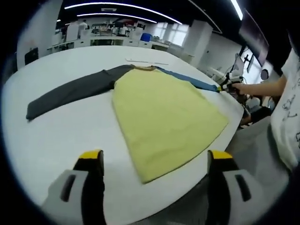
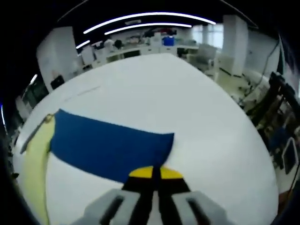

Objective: Fold the garment on the visible template until the final outline fits inside the template.

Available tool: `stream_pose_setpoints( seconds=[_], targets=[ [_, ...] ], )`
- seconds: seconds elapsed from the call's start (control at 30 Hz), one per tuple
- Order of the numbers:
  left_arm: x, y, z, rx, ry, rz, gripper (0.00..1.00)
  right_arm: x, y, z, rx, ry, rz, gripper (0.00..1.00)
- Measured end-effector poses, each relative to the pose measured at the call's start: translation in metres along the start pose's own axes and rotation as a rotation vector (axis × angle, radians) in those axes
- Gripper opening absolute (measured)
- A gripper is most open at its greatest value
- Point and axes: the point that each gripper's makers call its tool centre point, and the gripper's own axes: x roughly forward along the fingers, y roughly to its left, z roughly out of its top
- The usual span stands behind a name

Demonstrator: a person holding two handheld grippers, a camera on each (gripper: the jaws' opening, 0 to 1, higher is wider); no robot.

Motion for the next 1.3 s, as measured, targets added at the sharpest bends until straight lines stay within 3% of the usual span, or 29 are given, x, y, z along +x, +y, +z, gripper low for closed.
stream_pose_setpoints(
  seconds=[0.27, 0.4, 0.53, 0.73, 0.9, 1.3],
  targets=[
    [-0.001, 0.001, 0.004, 0.004, -0.023, -0.002, 0.89, -0.012, 0.009, 0.02, -0.016, -0.05, -0.001, 0.0],
    [0.001, -0.005, 0.008, 0.004, -0.034, -0.008, 0.89, -0.015, 0.016, 0.039, -0.019, -0.095, 0.035, 0.0],
    [0.001, -0.009, 0.011, 0.015, -0.04, -0.017, 0.89, -0.026, 0.04, 0.064, -0.063, -0.133, 0.084, 0.0],
    [0.002, -0.014, 0.017, 0.02, -0.051, -0.023, 0.89, -0.041, 0.108, 0.094, -0.073, -0.196, 0.222, 0.0],
    [0.0, -0.017, 0.019, 0.031, -0.057, -0.028, 0.89, -0.032, 0.163, 0.117, -0.081, -0.225, 0.334, 0.0],
    [0.002, -0.011, 0.033, 0.023, -0.109, 0.002, 0.89, -0.016, 0.3, 0.131, -0.126, -0.224, 0.565, 0.0]
  ],
)
